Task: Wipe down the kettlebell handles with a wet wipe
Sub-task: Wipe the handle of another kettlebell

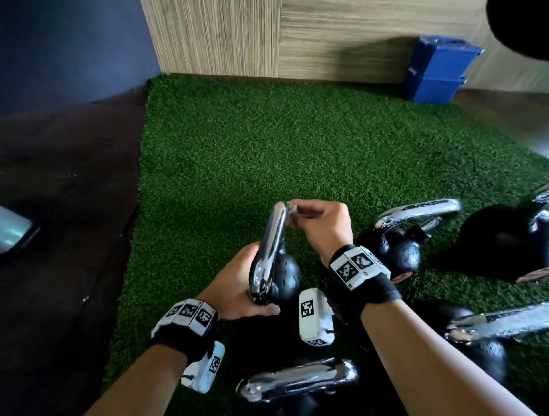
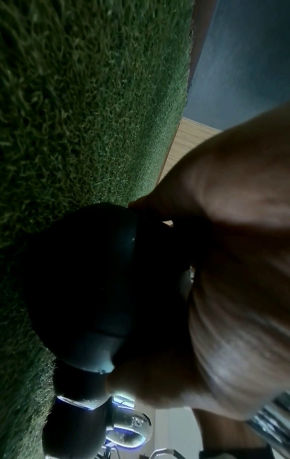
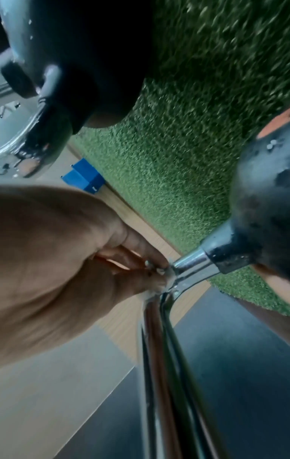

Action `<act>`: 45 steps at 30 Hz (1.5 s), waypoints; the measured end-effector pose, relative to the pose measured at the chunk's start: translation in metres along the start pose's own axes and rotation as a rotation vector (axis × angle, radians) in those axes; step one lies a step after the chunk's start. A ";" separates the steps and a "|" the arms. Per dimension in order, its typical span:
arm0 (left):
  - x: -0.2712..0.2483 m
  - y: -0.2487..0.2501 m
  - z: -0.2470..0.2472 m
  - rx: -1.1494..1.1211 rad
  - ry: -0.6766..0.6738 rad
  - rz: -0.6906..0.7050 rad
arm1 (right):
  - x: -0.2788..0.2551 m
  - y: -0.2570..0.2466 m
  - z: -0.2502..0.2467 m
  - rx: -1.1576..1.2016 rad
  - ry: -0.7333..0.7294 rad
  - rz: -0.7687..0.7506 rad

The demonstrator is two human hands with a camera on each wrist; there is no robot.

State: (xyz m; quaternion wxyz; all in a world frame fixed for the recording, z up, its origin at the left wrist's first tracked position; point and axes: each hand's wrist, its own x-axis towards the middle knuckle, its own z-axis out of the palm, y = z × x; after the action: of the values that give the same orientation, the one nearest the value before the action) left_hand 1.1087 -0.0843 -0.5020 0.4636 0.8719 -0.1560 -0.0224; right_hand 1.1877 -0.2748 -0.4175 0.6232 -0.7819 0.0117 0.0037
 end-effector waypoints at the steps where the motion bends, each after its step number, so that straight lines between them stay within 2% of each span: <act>1: 0.000 0.001 -0.001 0.009 -0.010 0.003 | -0.001 -0.005 -0.001 -0.015 0.004 -0.057; 4: 0.002 0.004 -0.004 0.105 -0.034 -0.023 | -0.010 -0.014 -0.007 -0.026 -0.045 -0.224; 7: 0.006 0.005 -0.007 0.161 -0.062 -0.064 | -0.015 -0.016 -0.014 -0.155 -0.109 -0.383; 10: 0.011 0.002 -0.009 0.185 -0.090 -0.054 | -0.016 -0.022 -0.020 -0.218 -0.227 -0.458; 13: 0.017 -0.003 -0.010 0.146 -0.087 -0.040 | -0.018 -0.028 -0.024 -0.340 -0.261 -0.530; 16: 0.023 -0.008 -0.011 0.129 -0.094 -0.030 | -0.015 -0.033 -0.024 -0.277 -0.236 -0.443; 20: 0.033 -0.010 -0.016 0.055 -0.109 -0.060 | -0.010 -0.037 -0.021 -0.121 -0.281 -0.315; 23: 0.040 -0.011 -0.018 -0.010 -0.138 -0.076 | -0.017 -0.039 -0.027 -0.118 -0.365 -0.290; 26: 0.043 -0.012 -0.017 -0.103 -0.156 -0.068 | -0.024 -0.041 -0.026 -0.047 -0.488 -0.202; 30: 0.044 -0.010 -0.017 -0.119 -0.151 -0.099 | -0.025 -0.039 -0.021 0.025 -0.454 -0.170; 33: 0.043 -0.009 -0.018 -0.143 -0.158 -0.080 | -0.027 -0.033 -0.018 -0.030 -0.514 -0.116; 38: 0.040 -0.002 -0.020 -0.129 -0.183 -0.090 | -0.025 -0.020 -0.008 -0.344 -0.546 -0.125; 42: 0.037 0.000 -0.020 -0.137 -0.205 -0.079 | -0.022 -0.012 -0.010 -0.301 -0.572 -0.112; 45: 0.037 0.002 -0.018 -0.247 -0.228 -0.086 | -0.021 -0.011 -0.011 -0.278 -0.613 -0.065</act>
State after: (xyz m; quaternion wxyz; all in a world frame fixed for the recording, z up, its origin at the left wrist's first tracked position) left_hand 1.1467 -0.0821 -0.4861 0.5449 0.8061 -0.1662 -0.1601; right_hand 1.1670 -0.2829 -0.4035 0.4851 -0.8219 -0.2019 0.2200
